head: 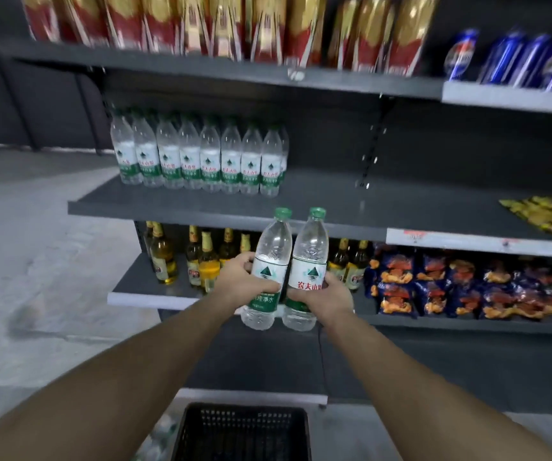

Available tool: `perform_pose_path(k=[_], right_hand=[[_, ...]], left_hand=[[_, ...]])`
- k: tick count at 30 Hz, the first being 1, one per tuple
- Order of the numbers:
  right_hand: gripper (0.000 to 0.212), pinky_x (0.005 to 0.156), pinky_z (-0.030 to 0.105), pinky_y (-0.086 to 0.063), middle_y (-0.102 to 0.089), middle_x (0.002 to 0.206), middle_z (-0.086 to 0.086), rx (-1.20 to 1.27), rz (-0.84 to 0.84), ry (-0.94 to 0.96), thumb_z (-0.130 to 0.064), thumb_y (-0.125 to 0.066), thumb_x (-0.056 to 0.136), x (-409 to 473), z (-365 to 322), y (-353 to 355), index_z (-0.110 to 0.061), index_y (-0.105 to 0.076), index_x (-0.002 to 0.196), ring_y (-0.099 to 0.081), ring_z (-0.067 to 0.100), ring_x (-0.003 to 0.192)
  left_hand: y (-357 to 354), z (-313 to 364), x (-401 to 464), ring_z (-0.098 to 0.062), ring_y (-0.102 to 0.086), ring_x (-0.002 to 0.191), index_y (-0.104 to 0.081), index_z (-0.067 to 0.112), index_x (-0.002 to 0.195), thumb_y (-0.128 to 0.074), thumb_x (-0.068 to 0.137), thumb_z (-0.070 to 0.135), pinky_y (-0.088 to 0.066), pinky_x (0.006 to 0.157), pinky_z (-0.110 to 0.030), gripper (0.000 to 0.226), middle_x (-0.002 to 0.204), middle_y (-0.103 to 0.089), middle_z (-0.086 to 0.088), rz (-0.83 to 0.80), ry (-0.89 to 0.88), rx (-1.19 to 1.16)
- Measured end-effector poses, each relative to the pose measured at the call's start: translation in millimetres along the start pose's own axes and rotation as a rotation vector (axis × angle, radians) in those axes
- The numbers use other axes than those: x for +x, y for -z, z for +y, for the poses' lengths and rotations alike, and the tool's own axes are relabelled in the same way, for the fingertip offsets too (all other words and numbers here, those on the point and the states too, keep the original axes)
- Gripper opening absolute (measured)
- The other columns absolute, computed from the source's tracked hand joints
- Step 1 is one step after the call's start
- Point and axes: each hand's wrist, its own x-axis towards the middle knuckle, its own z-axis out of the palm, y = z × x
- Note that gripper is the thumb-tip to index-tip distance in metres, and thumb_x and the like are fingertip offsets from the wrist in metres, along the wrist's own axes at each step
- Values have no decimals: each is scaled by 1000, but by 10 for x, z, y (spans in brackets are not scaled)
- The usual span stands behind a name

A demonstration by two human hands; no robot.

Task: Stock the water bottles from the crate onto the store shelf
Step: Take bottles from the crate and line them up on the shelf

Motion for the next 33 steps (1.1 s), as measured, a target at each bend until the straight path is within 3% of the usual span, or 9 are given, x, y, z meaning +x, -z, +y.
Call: perform_pose_path(k=[3,6,12,20,27,30,33], right_hand=[[41,75,31,-57,-73,90,-5,12,44,76,-16,-91,59,44,-414,156,-25,-62,86,-68,13,82],[47,72,29,-54,-72,94,-2,-18,91,122,-16,-90,59,143,-777,226,-21,-60,94,-67,16,84],[60,87,36,-55,-70,102,-1,-70,151,183,-18,-89,58,483,-1219,239,-19,-57,109,-67,19,94],[56,82,34,-56,-70,95,-5,-68,214,179,-22,-89,59,1049,-1354,197,-21,-58,106,-66,15,88],[56,70,24,-49,-65,91,-9,-126,227,155,-20,-91,61,1699,-1344,209,-23,-55,103,-62,13,84],[55,64,19,-42,-61,87,-10,-125,213,142,-20,-91,62,2026,-1362,144,-26,-50,99,-59,11,80],[54,59,17,-39,-61,89,-9,-138,213,145,-18,-90,63,2408,-1363,79,-26,-48,96,-57,11,80]], left_hand=[[81,414,23,-2,-69,78,-62,25,105,-94,55,17,-55,66,-17,60,88,-69,16,56,-113,27],[149,744,117,-1,-65,80,-60,28,102,-94,57,19,-50,67,-15,58,88,-66,17,110,-190,63],[251,1135,549,-12,-69,89,-66,23,106,-92,58,16,-57,82,-31,55,98,-72,7,183,-255,68],[142,1241,1252,-6,-66,78,-67,22,103,-91,59,14,-46,62,-12,50,93,-72,8,186,-238,29],[-44,1155,1852,-17,-71,89,-69,13,110,-90,61,9,-59,83,-35,54,99,-74,-1,162,-196,13],[-152,1130,2141,-17,-71,89,-67,11,113,-89,63,6,-60,82,-35,54,101,-74,-2,158,-189,13],[-319,1096,2457,-21,-68,104,-59,9,129,-88,67,6,-57,91,-35,68,116,-69,-4,170,-164,18]])
